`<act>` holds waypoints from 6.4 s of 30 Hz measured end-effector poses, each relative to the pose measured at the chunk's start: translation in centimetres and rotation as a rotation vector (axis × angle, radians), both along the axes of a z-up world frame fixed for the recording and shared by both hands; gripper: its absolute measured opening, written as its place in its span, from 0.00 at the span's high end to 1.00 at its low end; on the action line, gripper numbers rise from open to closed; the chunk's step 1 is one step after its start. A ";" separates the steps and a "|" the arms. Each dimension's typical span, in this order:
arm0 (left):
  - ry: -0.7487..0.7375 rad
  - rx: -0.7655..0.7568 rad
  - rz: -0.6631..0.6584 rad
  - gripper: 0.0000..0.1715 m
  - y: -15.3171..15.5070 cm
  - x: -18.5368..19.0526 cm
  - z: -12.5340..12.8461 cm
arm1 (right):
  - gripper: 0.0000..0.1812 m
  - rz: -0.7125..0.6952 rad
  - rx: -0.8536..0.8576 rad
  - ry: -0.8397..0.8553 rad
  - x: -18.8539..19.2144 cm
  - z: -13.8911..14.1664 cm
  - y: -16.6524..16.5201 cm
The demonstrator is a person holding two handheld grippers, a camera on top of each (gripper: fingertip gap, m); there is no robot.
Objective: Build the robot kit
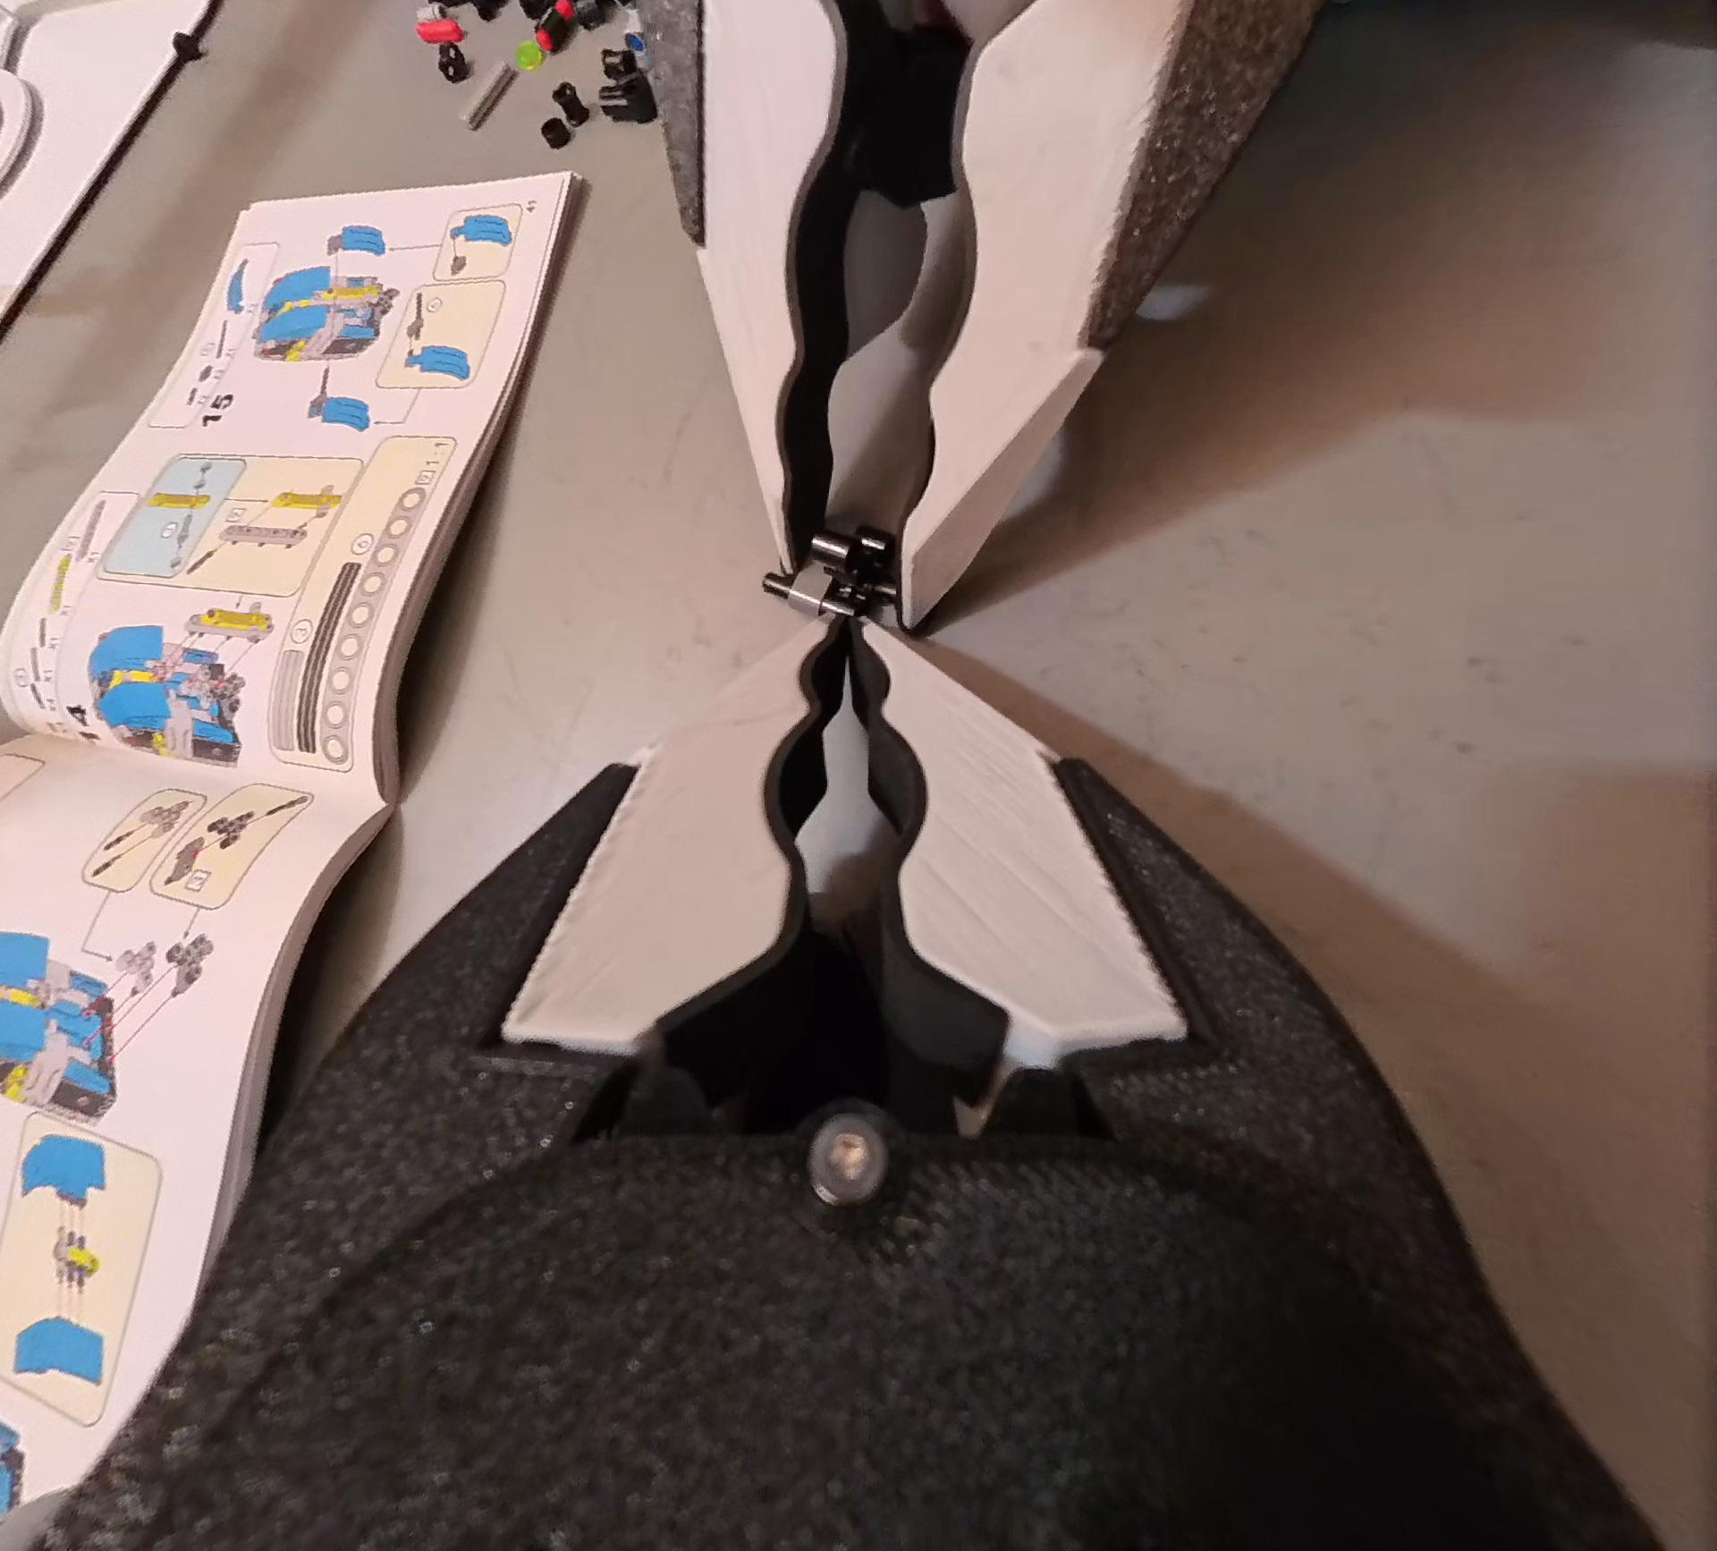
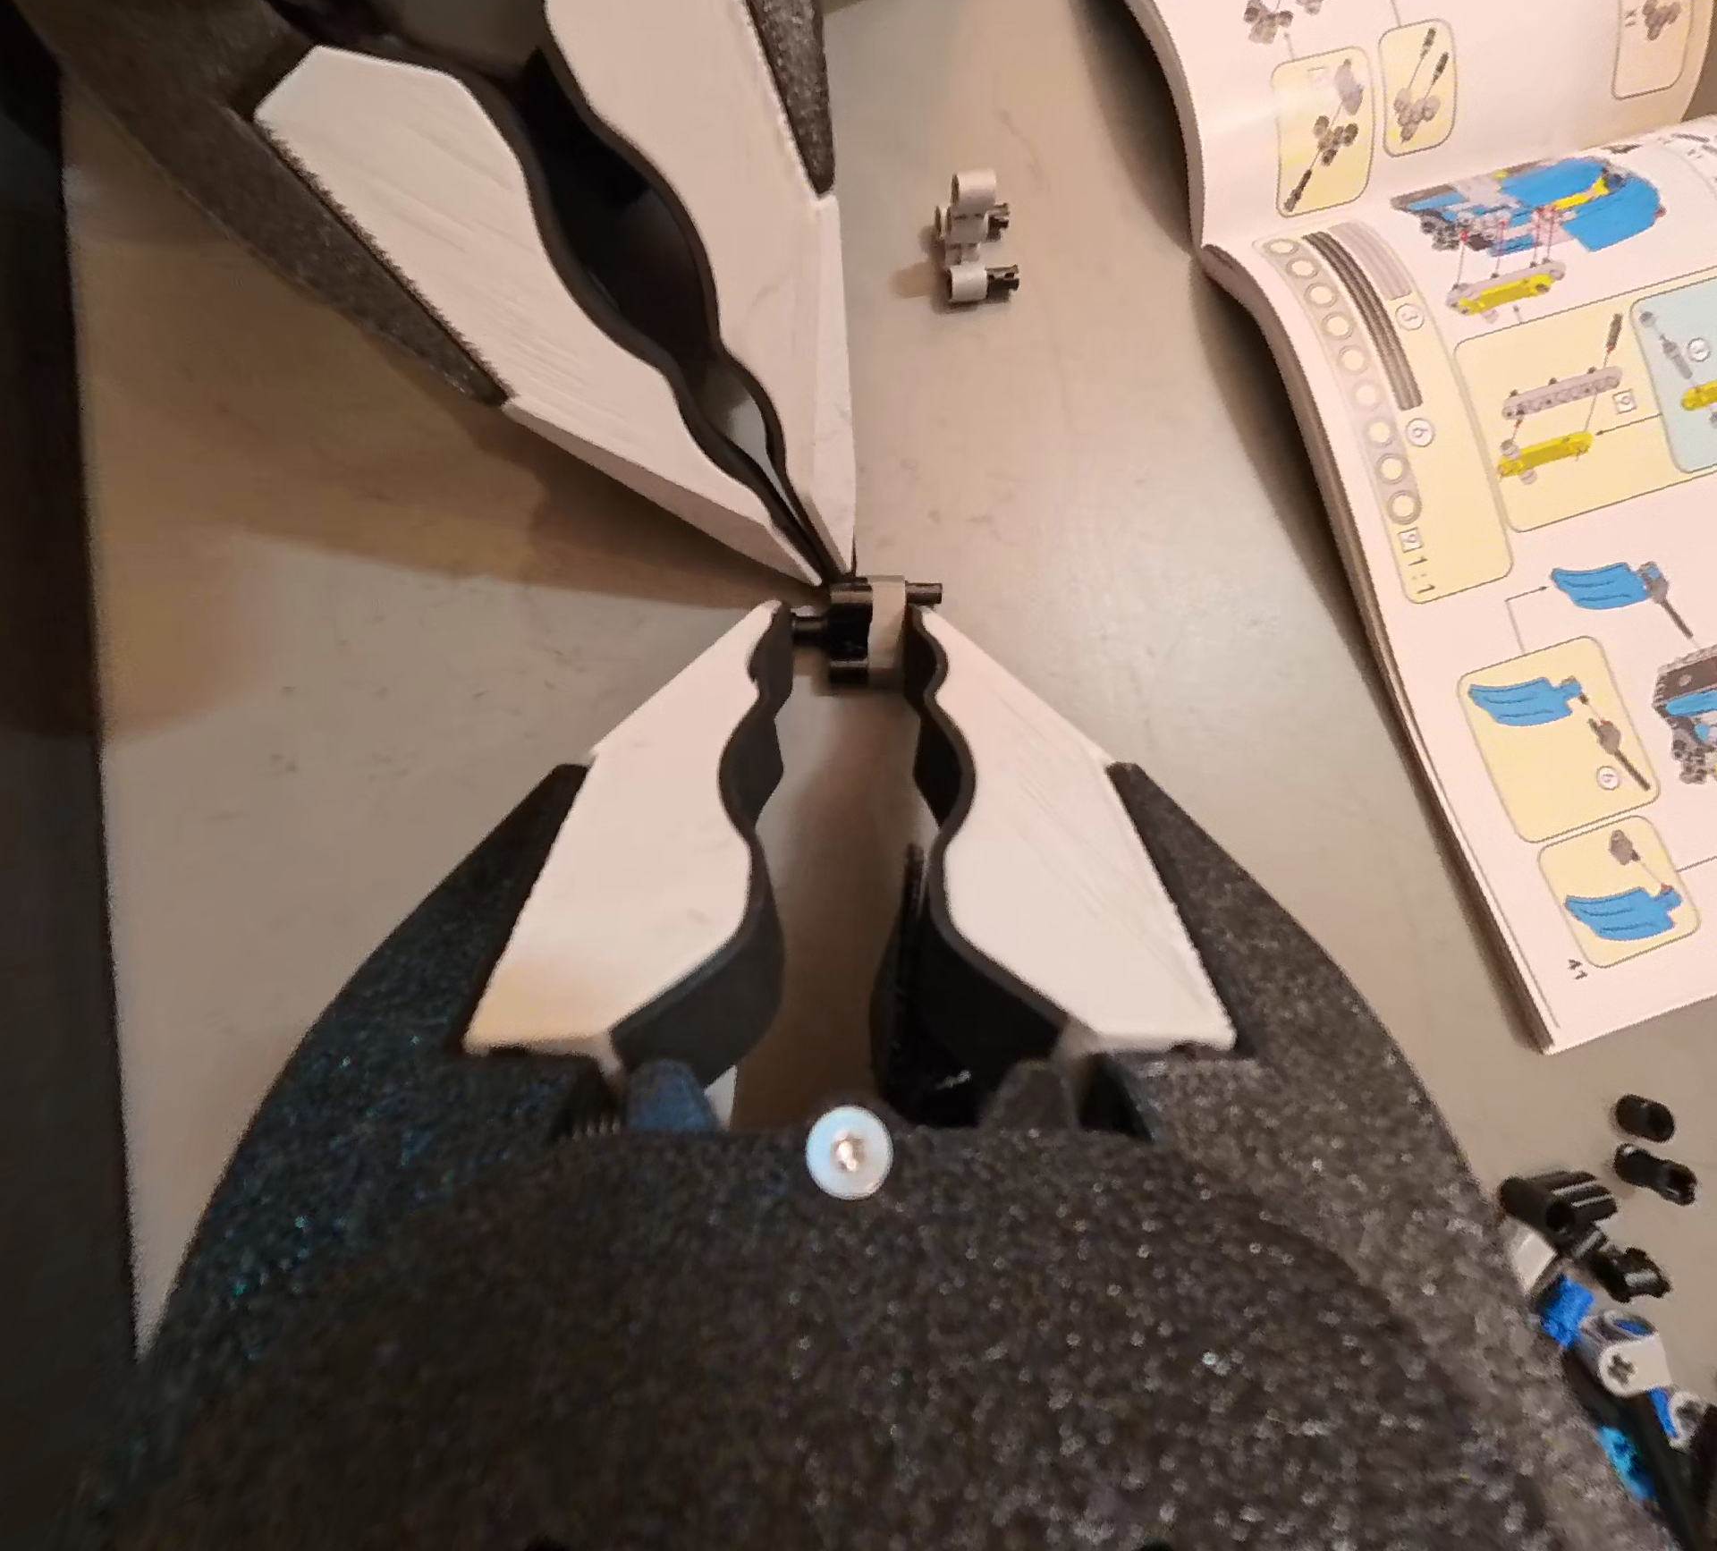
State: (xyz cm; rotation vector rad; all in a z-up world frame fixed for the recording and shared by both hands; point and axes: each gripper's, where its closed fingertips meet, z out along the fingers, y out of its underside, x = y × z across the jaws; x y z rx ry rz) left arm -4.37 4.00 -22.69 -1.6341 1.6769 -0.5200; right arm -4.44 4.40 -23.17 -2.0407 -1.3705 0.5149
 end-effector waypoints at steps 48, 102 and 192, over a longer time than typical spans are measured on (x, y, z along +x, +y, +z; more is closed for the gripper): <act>-0.135 0.046 -0.008 1.00 -1.9 -7.8 2.4 | 0.95 -0.370 0.091 0.214 -3.4 3.4 -1.7; -0.440 -0.295 0.593 0.95 12.8 -21.2 4.6 | 0.81 -0.453 -0.024 0.301 -4.9 2.8 10.1; -0.294 -0.769 0.089 0.66 3.5 -17.8 3.3 | 0.63 -0.027 -0.212 -0.001 -13.3 1.1 0.9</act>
